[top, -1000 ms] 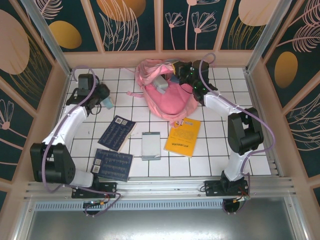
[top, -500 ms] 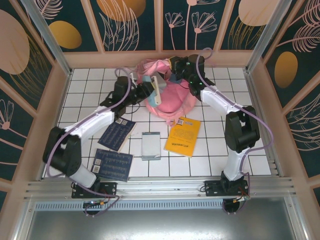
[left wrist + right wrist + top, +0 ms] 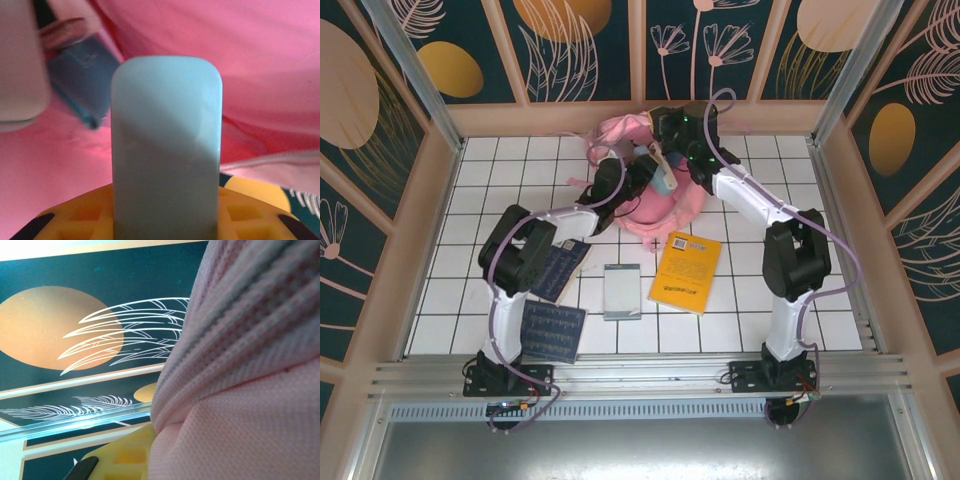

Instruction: Pack the student bag

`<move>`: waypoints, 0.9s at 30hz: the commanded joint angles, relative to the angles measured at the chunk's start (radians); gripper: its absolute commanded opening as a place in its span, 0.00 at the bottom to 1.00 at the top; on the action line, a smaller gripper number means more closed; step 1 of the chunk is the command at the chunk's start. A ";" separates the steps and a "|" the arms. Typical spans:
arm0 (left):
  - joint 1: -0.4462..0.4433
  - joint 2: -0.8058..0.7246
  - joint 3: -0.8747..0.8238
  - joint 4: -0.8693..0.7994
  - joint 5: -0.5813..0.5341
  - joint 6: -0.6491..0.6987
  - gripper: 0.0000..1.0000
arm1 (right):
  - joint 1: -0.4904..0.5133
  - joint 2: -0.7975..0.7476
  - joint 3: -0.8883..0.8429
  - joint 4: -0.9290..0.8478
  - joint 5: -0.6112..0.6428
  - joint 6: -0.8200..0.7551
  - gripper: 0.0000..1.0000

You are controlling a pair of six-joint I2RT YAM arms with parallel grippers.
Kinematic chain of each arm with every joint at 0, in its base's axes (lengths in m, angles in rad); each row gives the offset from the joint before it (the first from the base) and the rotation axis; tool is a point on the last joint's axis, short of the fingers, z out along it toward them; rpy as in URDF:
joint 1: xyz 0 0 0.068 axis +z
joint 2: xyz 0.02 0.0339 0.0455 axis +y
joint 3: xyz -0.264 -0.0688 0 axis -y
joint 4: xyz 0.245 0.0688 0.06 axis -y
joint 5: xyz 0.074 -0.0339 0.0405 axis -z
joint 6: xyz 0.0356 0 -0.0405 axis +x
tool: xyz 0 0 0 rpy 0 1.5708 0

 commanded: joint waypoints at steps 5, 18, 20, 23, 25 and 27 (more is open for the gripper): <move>-0.002 0.247 0.454 -0.099 0.071 -0.011 0.45 | 0.025 0.007 0.057 0.058 0.004 0.012 0.00; -0.001 0.040 0.237 -0.241 0.051 0.106 0.61 | -0.019 -0.014 0.005 0.086 -0.002 -0.013 0.00; -0.001 -0.014 0.206 -0.299 0.063 0.161 0.61 | -0.030 -0.021 -0.002 0.082 -0.006 -0.024 0.00; -0.001 -0.120 0.158 -0.427 0.057 0.292 0.61 | -0.048 -0.029 -0.014 0.072 -0.028 -0.049 0.00; -0.002 -0.196 0.113 -0.513 0.037 0.374 0.61 | -0.058 -0.042 -0.037 0.072 -0.026 -0.061 0.00; -0.002 -0.261 0.069 -0.573 0.028 0.438 0.61 | -0.069 -0.049 -0.049 0.060 -0.033 -0.074 0.00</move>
